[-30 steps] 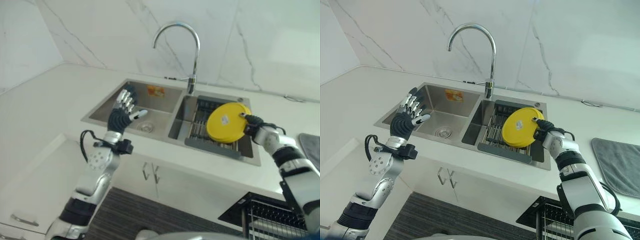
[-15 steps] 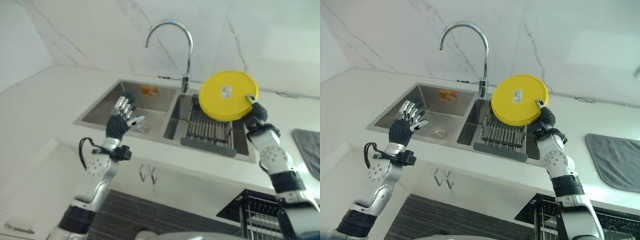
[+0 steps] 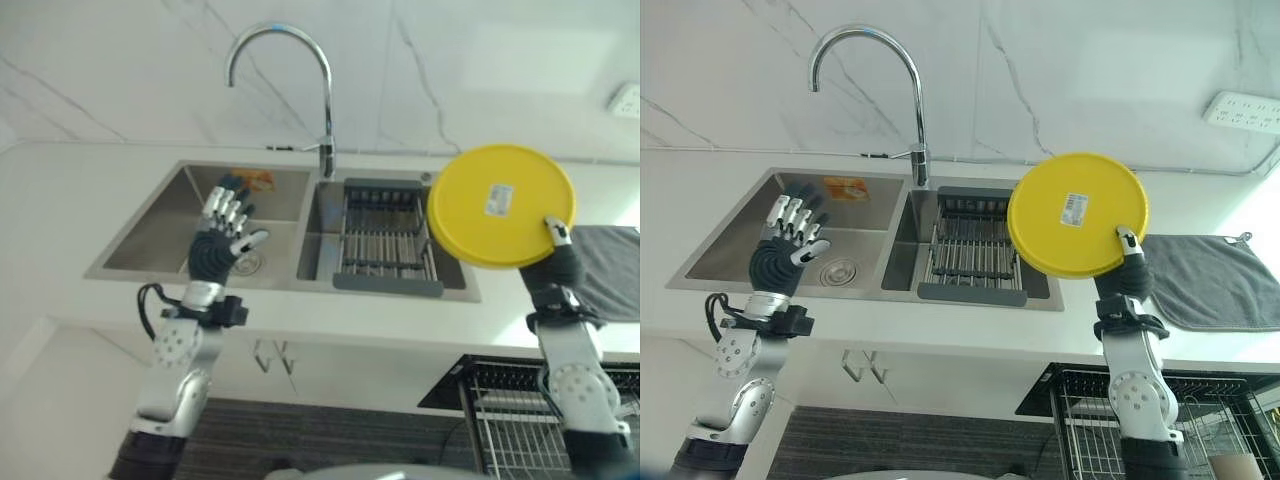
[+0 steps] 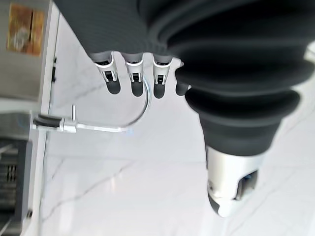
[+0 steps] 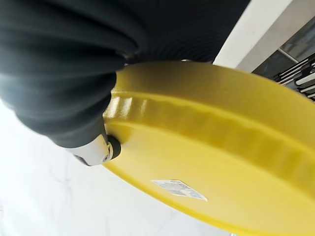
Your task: Place the dishes in the dishwasher.
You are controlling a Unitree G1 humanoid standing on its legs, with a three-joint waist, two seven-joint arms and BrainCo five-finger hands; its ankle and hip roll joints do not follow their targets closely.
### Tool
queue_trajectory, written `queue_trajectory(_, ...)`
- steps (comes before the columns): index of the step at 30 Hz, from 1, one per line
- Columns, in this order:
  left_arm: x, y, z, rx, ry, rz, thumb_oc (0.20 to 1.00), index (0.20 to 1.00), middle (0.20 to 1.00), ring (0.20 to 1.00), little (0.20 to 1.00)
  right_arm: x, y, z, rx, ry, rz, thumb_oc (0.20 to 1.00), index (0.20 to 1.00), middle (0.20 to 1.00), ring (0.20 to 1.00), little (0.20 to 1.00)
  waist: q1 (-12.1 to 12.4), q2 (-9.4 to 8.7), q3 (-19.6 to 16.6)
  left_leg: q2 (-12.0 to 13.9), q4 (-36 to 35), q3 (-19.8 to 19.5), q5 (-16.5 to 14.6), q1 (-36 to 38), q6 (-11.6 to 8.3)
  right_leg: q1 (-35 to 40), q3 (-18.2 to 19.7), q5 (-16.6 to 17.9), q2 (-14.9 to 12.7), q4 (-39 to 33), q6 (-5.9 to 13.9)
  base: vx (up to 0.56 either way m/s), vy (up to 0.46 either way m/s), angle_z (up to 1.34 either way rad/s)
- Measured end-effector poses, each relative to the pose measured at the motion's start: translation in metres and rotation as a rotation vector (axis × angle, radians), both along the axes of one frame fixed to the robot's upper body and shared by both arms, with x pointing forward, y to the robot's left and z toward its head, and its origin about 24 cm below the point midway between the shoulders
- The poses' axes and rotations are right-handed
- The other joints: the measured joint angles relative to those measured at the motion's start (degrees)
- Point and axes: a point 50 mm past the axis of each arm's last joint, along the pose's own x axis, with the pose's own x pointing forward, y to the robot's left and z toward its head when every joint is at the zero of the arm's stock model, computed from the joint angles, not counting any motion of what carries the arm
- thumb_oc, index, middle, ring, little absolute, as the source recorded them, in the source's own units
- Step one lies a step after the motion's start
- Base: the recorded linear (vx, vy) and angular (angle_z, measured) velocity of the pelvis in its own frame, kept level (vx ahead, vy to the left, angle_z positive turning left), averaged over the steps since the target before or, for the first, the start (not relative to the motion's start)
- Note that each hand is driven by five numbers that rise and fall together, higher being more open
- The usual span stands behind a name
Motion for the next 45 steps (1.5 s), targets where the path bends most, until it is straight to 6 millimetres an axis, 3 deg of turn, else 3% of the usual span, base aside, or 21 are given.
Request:
queue_trajectory(6,-0.002,0.004,0.002,0.051,-0.004,-0.035,1.0,1.0,1.0,1.0,1.0,-0.015,0.006,-0.014,0.062,0.013,-0.008,0.2,0.2,0.2,0.2,0.2,-3.0,-4.84,1.9,-3.0,0.0,3.6,-1.7,1.9,1.23,-2.4,3.7,2.1,-3.1,2.6,1.52,0.03,0.1,-0.34)
queue_trajectory(9,-0.009,0.012,-0.006,0.089,0.041,-0.023,1.0,1.0,1.0,1.0,1.0,-0.015,0.001,-0.011,0.072,-0.032,0.019,0.2,0.2,0.2,0.2,0.2,-2.7,-3.47,3.4,-2.6,0.5,10.2,-2.6,3.5,3.07,-5.6,1.2,10.4,-1.6,2.0,0.76,-0.2,0.087,-1.12)
queue_trajectory(10,-0.009,0.013,-0.002,0.09,0.016,-0.023,1.0,1.0,1.0,1.0,1.0,-0.013,-0.004,-0.007,0.069,-0.056,0.015,0.2,0.2,0.2,0.2,0.2,-2.0,-2.57,4.2,-2.2,2.0,11.7,-4.1,1.9,4.69,-7.3,1.4,14.7,-0.9,0.2,-0.88,-0.24,0.036,-0.53)
queue_trajectory(11,-0.006,0.009,-0.001,0.071,0.001,-0.031,1.0,1.0,1.0,1.0,1.0,-0.014,-0.011,-0.007,0.055,-0.058,-0.002,0.2,0.2,0.2,0.2,0.2,-3.3,-0.27,5.0,-0.8,2.0,11.8,-3.5,0.7,6.09,-8.7,0.2,6.4,-0.3,8.1,1.68,-0.3,0.001,-0.35)
queue_trajectory(12,-0.007,0.003,0.001,0.046,-0.024,-0.047,1.0,1.0,1.0,1.0,1.0,-0.013,-0.017,-0.006,0.025,-0.046,-0.009,0.2,0.2,0.2,0.2,0.2,-2.4,1.57,5.0,0.7,1.6,12.0,-2.1,0.8,5.57,-9.5,-1.9,-3.1,1.0,20.4,-1.13,-0.31,-0.055,-0.07)
queue_trajectory(13,-0.007,0.003,0.005,0.046,-0.052,-0.046,1.0,1.0,1.0,1.0,1.0,-0.011,-0.014,-0.001,0.011,-0.065,0.011,0.2,0.2,0.2,0.2,0.2,-1.0,1.77,5.1,1.0,2.1,12.8,-1.3,0.9,4.8,-9.7,-3.3,-7.6,0.5,27.1,-1.86,-0.29,-0.132,-0.44)
queue_trajectory(14,-0.005,0.004,0.009,0.046,-0.072,-0.038,1.0,1.0,1.0,1.0,1.0,-0.003,-0.001,0.006,0.022,-0.109,0.062,0.2,0.2,0.2,0.2,0.2,0.8,0.9,5.3,0.6,4.0,14.5,-1.6,0.8,4.42,-10.3,-5.0,-7.3,0.8,26.8,-3.52,-0.26,-0.211,-1.08)
queue_trajectory(15,-0.004,0.004,0.011,0.052,-0.08,-0.037,1.0,1.0,1.0,1.0,1.0,0.011,0.023,0.017,0.053,-0.173,0.154,0.2,0.2,0.2,0.2,0.2,2.2,0.59,5.6,-1.6,5.9,14.7,-3.9,-1.7,5.71,-8.9,-4.8,-4.0,2.2,19.2,-2.05,-0.19,-0.362,-1.34)
queue_trajectory(16,-0.002,0.001,0.018,0.055,-0.112,-0.052,1.0,1.0,1.0,1.0,1.0,0.016,0.031,0.033,0.042,-0.241,0.193,0.2,0.2,0.2,0.2,0.2,3.4,3.44,5.4,-3.3,0.1,13.0,-1.7,-1.8,7.92,-8.1,-3.2,-3.0,3.4,13.3,0.69,-0.16,-0.385,-1.45)
queue_trajectory(17,0.004,-0.001,0.031,0.068,-0.164,-0.063,1.0,1.0,1.0,1.0,1.0,0.023,0.038,0.042,0.068,-0.301,0.211,0.2,0.2,0.2,0.2,0.2,3.7,3.7,7.0,-3.2,0.5,14.9,1.1,-2.2,9.27,-7.9,-5.8,-7.4,1.5,18.0,-1.19,-0.13,-0.369,-1.08)
queue_trajectory(19,0.005,-0.002,0.041,0.094,-0.194,-0.069,1.0,1.0,1.0,1.0,1.0,0.028,0.049,0.032,0.105,-0.254,0.239,0.2,0.2,0.2,0.2,0.2,5.3,2.44,6.2,-0.7,2.6,18.0,0.9,-1.9,8.19,0.8,-12.9,-10.4,-2.3,15.4,-0.61,-0.18,-0.305,-0.96)
queue_trajectory(21,0.003,0.003,0.043,0.122,-0.183,-0.046,1.0,1.0,1.0,1.0,1.0,0.021,0.044,0.025,0.106,-0.229,0.219,0.2,0.2,0.2,0.2,0.2,5.5,-0.25,4.7,-0.4,2.7,20.1,2.4,-2.2,6.08,7.5,-11.8,-4.5,-1.6,4.7,-0.73,-0.23,-0.309,-0.85)
queue_trajectory(22,0.001,0.004,0.038,0.112,-0.164,-0.033,1.0,1.0,1.0,1.0,1.0,0.019,0.043,0.023,0.102,-0.221,0.214,0.2,0.2,0.2,0.2,0.2,5.5,-0.53,4.3,-0.1,2.7,21.3,3.2,-2.1,4.99,9.0,-10.6,-4.5,0.0,-0.1,0.1,-0.26,-0.321,-0.68)
queue_trajectory(27,-0.012,-0.015,0.002,0.039,-0.055,-0.081,1.0,1.0,1.0,1.0,1.0,-0.003,0.01,0.003,0.052,-0.096,0.107,0.2,0.2,0.2,0.2,0.2,-0.8,6.71,0.8,5.8,0.8,19.4,6.5,-3.2,2.17,4.4,-5.6,-4.1,7.0,0.0,-0.7,-0.21,-0.222,-0.57)
queue_trajectory(29,-0.008,-0.017,0.011,0.038,-0.098,-0.092,1.0,1.0,1.0,1.0,1.0,-0.003,0.005,0.007,0.046,-0.125,0.081,0.2,0.2,0.2,0.2,0.2,-2.8,7.14,0.2,6.7,0.1,19.9,7.1,-3.0,1.32,2.9,-4.2,-3.6,7.8,-0.1,-1.71,-0.26,-0.249,-0.38)
queue_trajectory(38,-0.013,-0.018,0.005,0.032,-0.083,-0.088,1.0,1.0,1.0,1.0,1.0,0.0,0.018,0.003,0.031,-0.08,0.171,0.2,0.2,0.2,0.2,0.2,-2.4,5.14,-0.9,6.6,0.1,21.5,6.9,-3.8,1.76,1.0,-2.5,-2.7,7.6,-0.1,-2.14,-0.07,-0.108,-0.09)
queue_trajectory(39,-0.014,-0.019,0.001,0.03,-0.069,-0.093,1.0,1.0,1.0,1.0,1.0,0.0,0.018,0.003,0.025,-0.076,0.182,0.2,0.2,0.2,0.2,0.2,-1.9,4.96,-0.9,6.4,1.2,20.2,6.2,-4.0,1.89,0.8,-1.8,-3.0,7.5,0.0,-2.71,0.02,0.0,-0.58)
queue_trajectory(40,-0.017,-0.02,-0.004,0.027,-0.052,-0.094,1.0,1.0,1.0,1.0,1.0,0.0,0.019,0.003,0.017,-0.072,0.194,0.2,0.2,0.2,0.2,0.2,0.3,4.41,-0.8,4.3,5.7,13.8,2.3,-5.6,2.28,0.1,0.9,-2.5,6.8,0.0,-3.59,0.05,0.04,-1.01)
queue_trajectory(41,-0.021,-0.02,-0.009,0.04,-0.041,-0.081,1.0,1.0,1.0,1.0,1.0,0.001,0.022,0.004,0.009,-0.075,0.209,0.2,0.2,0.2,0.2,0.2,2.2,3.67,-0.5,0.2,10.3,9.6,-1.6,-8.2,2.61,-0.6,3.5,-1.9,5.3,0.0,-3.79,0.12,0.074,-0.97)
queue_trajectory(43,-0.02,-0.02,-0.008,0.044,-0.046,-0.079,1.0,1.0,1.0,1.0,1.0,0.001,0.026,0.002,0.019,-0.063,0.213,0.2,0.2,0.2,0.2,0.2,2.5,4.42,-0.9,-4.5,9.3,10.7,-3.1,-8.5,7.07,0.2,3.5,-2.1,3.5,0.0,-2.03,0.17,0.124,-0.25)
queue_trajectory(45,-0.016,-0.022,0.0,0.056,-0.087,-0.086,1.0,1.0,1.0,1.0,1.0,0.007,0.042,0.001,0.046,-0.075,0.243,0.2,0.2,0.2,0.2,0.2,2.7,3.14,-0.9,-5.7,6.7,11.5,-3.0,-6.6,7.68,1.4,2.3,-2.4,2.2,0.0,-1.21,0.23,0.17,0.22)
